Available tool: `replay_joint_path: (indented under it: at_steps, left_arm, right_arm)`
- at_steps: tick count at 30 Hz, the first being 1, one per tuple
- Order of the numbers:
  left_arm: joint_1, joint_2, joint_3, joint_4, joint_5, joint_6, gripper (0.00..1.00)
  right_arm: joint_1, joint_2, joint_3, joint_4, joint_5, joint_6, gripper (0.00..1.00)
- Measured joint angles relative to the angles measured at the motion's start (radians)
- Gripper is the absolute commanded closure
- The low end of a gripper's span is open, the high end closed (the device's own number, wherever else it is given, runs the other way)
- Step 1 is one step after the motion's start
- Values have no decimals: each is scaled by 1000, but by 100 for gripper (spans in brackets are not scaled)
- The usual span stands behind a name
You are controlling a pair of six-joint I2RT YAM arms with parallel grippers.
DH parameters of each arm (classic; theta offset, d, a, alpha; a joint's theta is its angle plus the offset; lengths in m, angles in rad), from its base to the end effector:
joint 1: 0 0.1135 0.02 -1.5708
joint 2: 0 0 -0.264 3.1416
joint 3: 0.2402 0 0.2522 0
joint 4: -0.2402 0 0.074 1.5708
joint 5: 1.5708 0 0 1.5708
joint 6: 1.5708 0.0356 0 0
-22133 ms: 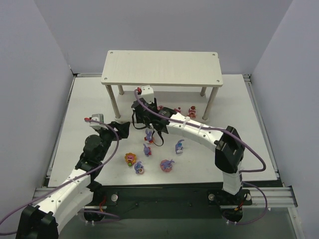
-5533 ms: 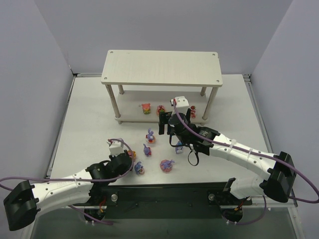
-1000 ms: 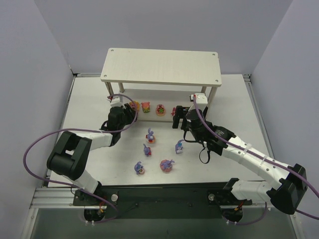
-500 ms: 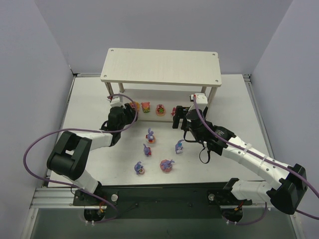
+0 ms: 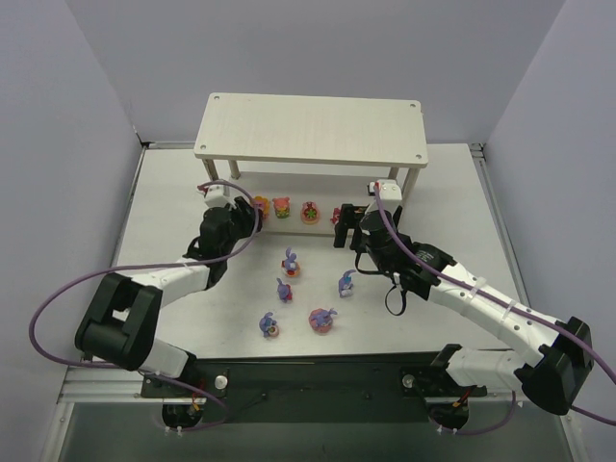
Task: Place and organize the plastic toys onto the shelf
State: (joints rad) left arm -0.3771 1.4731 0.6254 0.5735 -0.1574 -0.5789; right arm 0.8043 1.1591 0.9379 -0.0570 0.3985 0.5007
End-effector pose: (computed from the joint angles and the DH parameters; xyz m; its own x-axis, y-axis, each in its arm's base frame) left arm 0.2869 -0.1076 0.2027 -0.3329 -0.4493 -0.8290 0.0493 0.8697 -0.4911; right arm 0.1967 0.1843 0.3309 -0.3616 0.2624 -0.8947 -0.2639 0.8915 0.3681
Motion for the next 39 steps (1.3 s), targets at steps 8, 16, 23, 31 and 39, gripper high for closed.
replay_joint_path:
  at_steps: [8, 16, 23, 31, 39]
  left_arm:
    - [-2, -146, -89, -36, -2, -12, 27]
    - [-11, -389, -135, -240, 1, -18, 12]
    - [-11, -643, -154, -443, -10, -27, 11]
    - [-13, -790, -171, -597, 15, -36, 11]
    - [-13, -782, -177, -617, 66, -38, 11]
  right_arm:
    - [0, 0, 0, -8, -16, 0, 24]
    - [1, -5, 0, -95, -60, 11, 21]
    - [1, -16, -71, -146, -99, 32, 20]
    - [2, 0, -245, -97, -196, 12, 20]
    - [2, 64, -288, 13, -249, -31, 23]
